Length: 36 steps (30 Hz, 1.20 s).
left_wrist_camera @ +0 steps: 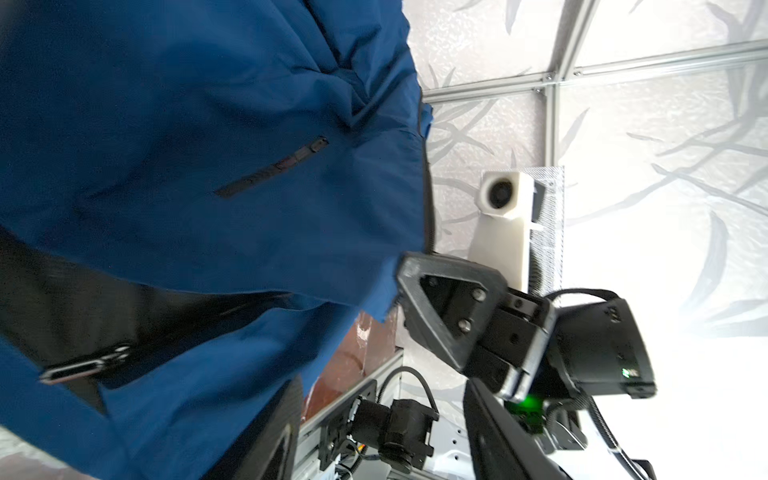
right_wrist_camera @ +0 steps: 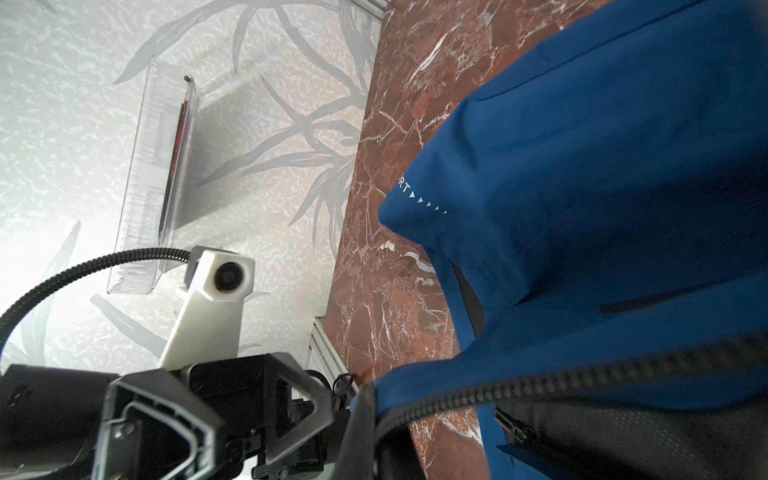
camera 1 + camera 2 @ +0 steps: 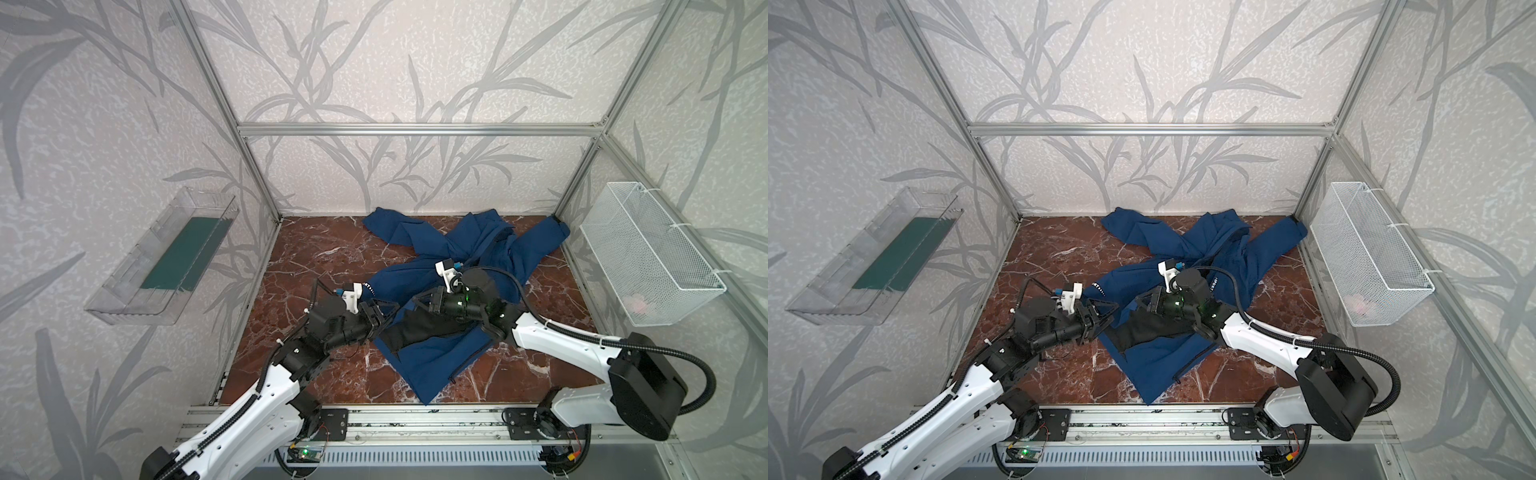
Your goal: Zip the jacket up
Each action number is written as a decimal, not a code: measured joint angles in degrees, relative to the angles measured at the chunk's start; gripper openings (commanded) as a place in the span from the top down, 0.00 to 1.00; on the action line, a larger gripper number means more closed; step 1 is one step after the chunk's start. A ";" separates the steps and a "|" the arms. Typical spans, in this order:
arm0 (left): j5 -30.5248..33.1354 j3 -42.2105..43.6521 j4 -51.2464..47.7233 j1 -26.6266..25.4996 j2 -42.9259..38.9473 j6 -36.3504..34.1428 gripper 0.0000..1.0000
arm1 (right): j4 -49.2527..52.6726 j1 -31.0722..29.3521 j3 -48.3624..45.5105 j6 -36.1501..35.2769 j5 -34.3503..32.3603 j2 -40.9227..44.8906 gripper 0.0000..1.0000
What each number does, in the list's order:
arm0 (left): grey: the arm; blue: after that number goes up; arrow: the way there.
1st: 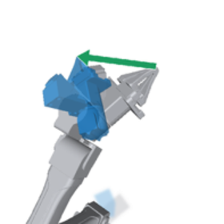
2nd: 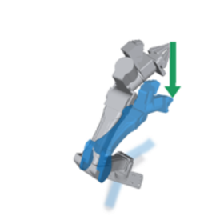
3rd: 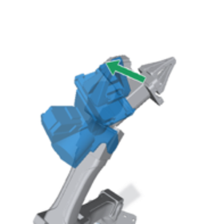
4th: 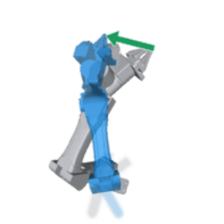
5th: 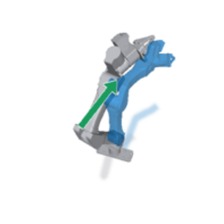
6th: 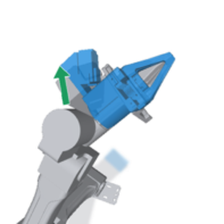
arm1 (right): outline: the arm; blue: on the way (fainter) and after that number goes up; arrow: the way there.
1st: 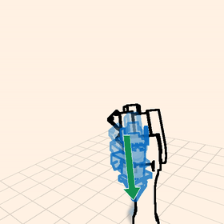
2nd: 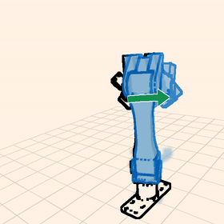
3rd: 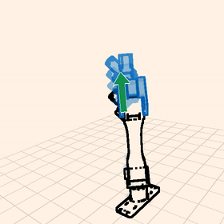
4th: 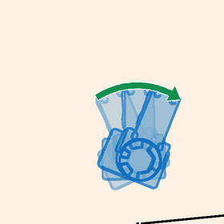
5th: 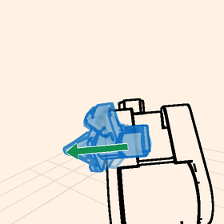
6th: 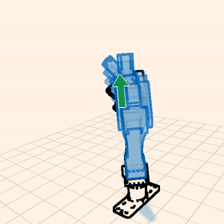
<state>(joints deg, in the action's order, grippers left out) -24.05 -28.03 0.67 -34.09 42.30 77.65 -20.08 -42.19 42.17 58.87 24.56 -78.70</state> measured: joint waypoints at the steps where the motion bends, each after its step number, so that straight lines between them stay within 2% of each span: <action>1: 0.52 0.48 1.77 -0.70 -0.04 0.92 0.35 | -0.44 0.00 -0.33 0.11 0.02 0.00 1.00; 7: 3.48 3.87 13.94 -3.39 6.36 5.99 0.35 | -3.30 0.00 -0.52 1.07 0.17 0.09 1.00; 10: 4.79 4.37 17.88 -3.74 9.57 7.15 0.39 | -3.85 0.00 -0.90 1.22 0.15 0.70 1.00; 13: 7.04 4.61 21.24 -3.78 10.45 7.54 0.57 | -4.09 0.00 -1.33 1.40 0.15 1.53 1.00; 15: 8.90 4.63 22.93 -3.78 10.62 7.61 0.73 | -4.26 0.00 -1.66 1.57 0.11 2.01 1.00; 16: 9.97 4.68 23.45 -3.78 10.62 7.41 0.74 | -4.57 0.00 -1.90 1.64 0.09 2.21 1.00; 17: 10.78 4.72 23.93 -3.80 10.62 7.34 0.73 | -4.92 0.00 -2.21 1.81 0.04 2.43 1.00; 21: 12.70 5.05 25.79 -3.93 10.93 7.30 0.58 | -5.53 0.00 -2.91 2.25 -0.04 2.99 1.00; 30: 12.83 5.05 28.94 -3.93 14.12 7.34 0.66 | -6.32 0.00 -4.17 2.64 -0.02 3.13 1.00; 31: 12.83 5.05 29.05 -3.93 14.27 7.41 0.64 | -6.45 0.00 -4.31 2.64 -0.02 3.21 1.00; 33: 12.61 5.05 29.46 -3.93 14.60 7.52 0.53 | -6.67 0.00 -4.61 2.67 -0.04 3.63 1.00; 36: 11.96 5.05 29.57 -3.93 14.80 7.43 0.49 | -6.86 0.00 -4.76 2.69 -0.09 4.09 1.00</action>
<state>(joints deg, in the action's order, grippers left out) -12.10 -22.98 30.24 -38.02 57.10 85.08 -26.94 -42.19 37.41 61.56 24.47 -74.61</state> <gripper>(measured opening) 0.494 0.053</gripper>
